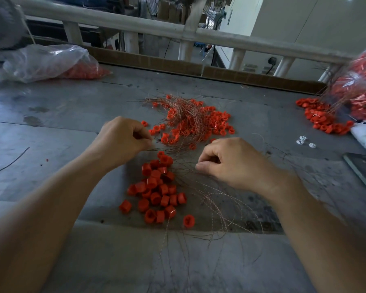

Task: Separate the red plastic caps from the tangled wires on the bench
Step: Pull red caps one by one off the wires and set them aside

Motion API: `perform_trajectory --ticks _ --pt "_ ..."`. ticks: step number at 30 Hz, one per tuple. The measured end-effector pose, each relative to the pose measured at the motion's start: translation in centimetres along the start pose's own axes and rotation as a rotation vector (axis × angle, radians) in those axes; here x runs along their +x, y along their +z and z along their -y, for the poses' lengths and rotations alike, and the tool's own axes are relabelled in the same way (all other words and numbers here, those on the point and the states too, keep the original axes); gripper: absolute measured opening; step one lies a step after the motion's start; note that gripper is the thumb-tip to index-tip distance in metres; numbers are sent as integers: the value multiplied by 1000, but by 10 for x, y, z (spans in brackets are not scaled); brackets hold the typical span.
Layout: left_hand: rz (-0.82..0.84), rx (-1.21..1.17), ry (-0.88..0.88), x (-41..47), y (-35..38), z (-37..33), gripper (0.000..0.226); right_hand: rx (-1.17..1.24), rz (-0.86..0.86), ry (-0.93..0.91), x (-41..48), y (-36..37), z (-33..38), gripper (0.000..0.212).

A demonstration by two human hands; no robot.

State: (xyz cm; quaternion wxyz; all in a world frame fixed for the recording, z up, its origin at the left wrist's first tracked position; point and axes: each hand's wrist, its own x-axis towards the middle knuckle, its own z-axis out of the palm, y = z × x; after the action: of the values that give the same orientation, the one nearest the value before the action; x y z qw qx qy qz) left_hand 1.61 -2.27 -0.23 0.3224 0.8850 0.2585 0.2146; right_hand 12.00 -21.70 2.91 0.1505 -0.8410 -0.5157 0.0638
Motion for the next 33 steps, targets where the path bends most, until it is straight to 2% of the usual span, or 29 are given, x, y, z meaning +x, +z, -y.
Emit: perform_trajectory --ticks 3,8,12,17,20,24,29,33 --pt "-74 -11 -37 16 0 2 32 -17 -39 -14 1 -1 -1 17" --pt "-224 27 -55 47 3 -2 25 -25 -67 -5 2 0 -4 17" --pt "-154 20 -41 59 15 -8 30 -26 -83 11 3 0 -6 18" --pt "40 167 20 71 26 -7 46 -43 -77 21 5 2 -7 18" --pt "118 240 43 79 29 -5 47 -54 -59 14 6 3 -5 18" --pt "143 120 88 79 33 -6 55 -47 -56 16 5 3 -4 19" --pt "179 103 136 78 36 -1 60 -62 -43 20 6 4 -3 20" --pt "63 115 132 78 34 1 58 -59 -46 25 6 4 -3 19"
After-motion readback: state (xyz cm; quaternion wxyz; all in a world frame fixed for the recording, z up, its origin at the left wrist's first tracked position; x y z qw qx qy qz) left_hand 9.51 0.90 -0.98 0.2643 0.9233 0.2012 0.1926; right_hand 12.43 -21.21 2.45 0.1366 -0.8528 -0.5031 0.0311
